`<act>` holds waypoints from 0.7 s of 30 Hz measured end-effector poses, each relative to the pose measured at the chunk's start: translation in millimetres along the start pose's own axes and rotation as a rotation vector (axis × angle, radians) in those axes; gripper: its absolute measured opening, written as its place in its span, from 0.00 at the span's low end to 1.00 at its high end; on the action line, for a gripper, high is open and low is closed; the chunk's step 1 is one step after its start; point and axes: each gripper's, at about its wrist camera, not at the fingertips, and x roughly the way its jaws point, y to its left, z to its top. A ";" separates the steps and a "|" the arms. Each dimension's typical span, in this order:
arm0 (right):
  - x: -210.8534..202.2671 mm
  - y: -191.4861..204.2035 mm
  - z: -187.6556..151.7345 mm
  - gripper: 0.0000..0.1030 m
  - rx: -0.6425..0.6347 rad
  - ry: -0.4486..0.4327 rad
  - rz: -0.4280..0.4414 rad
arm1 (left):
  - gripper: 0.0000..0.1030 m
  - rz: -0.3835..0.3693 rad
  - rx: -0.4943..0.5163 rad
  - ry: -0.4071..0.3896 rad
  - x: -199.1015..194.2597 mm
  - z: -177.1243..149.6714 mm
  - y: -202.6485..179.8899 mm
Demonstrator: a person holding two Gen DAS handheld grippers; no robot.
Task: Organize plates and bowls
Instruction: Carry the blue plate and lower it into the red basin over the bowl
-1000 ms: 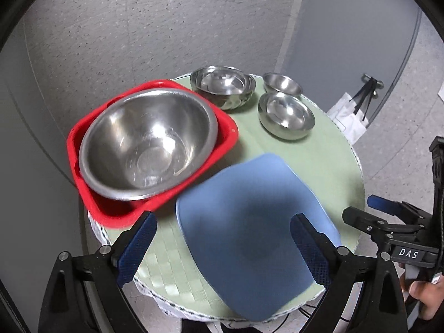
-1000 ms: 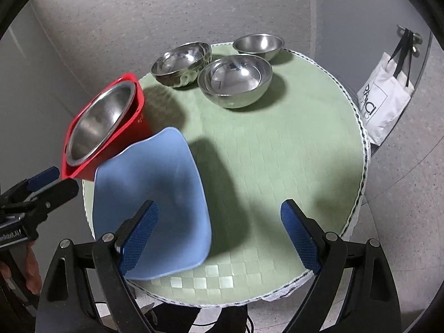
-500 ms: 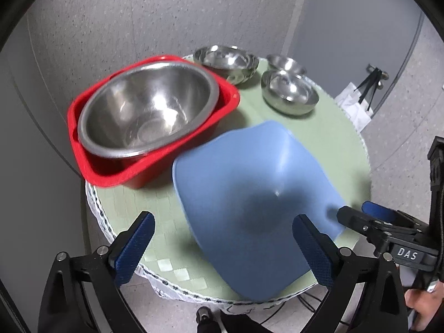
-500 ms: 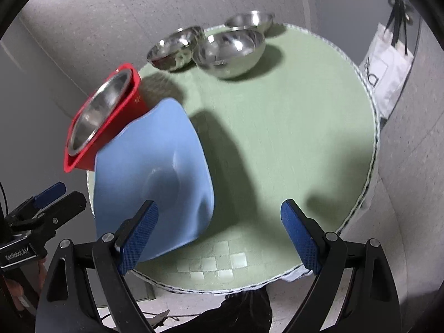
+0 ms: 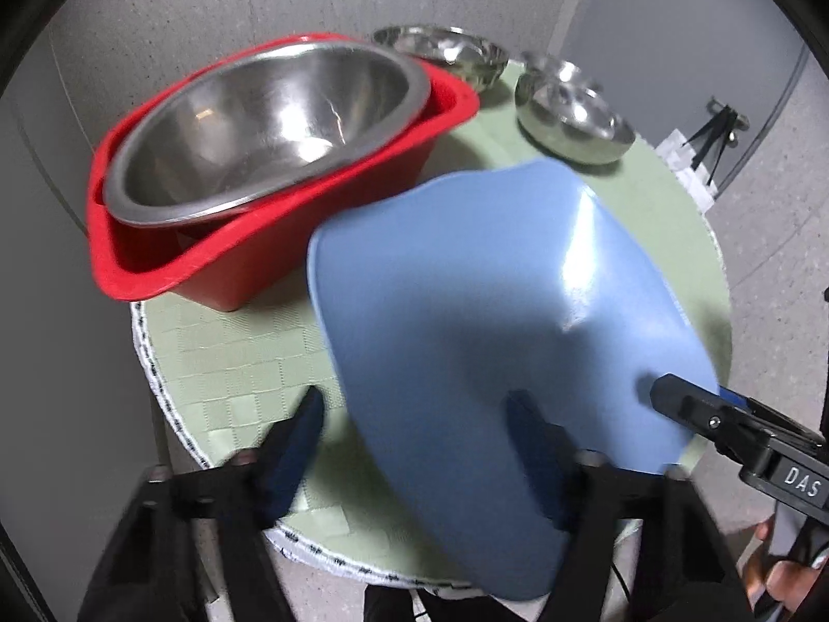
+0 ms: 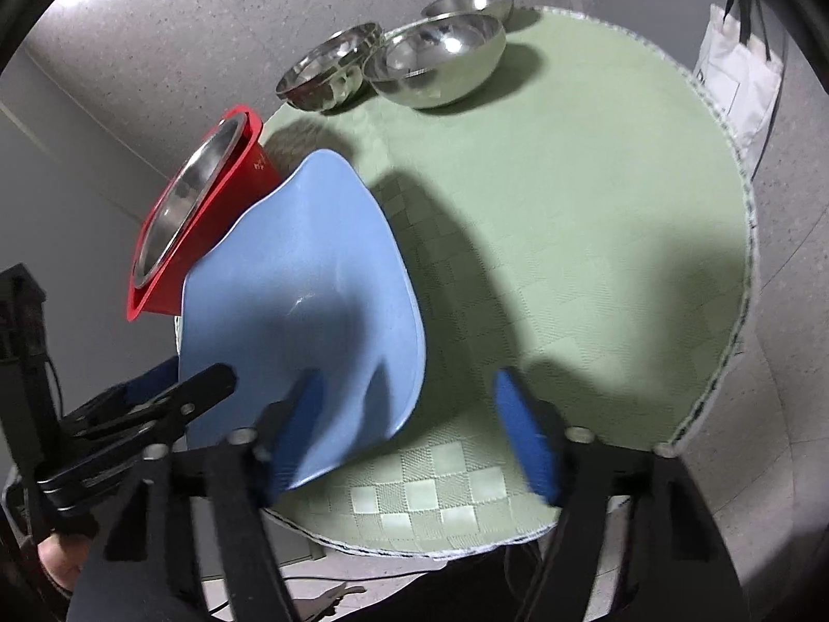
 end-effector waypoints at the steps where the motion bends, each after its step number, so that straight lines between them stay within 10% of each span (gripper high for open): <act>1: 2.0 0.2 0.6 0.48 -0.004 0.004 0.004 | 0.48 0.005 0.009 0.006 4.7 1.4 -1.0; 6: 8.5 1.7 5.8 0.15 -0.030 0.021 0.032 | 0.29 0.028 0.023 0.000 17.0 7.9 -5.1; 21: -16.4 -13.5 24.9 0.14 -0.053 -0.012 0.067 | 0.19 -0.011 0.056 -0.076 10.1 20.2 -25.3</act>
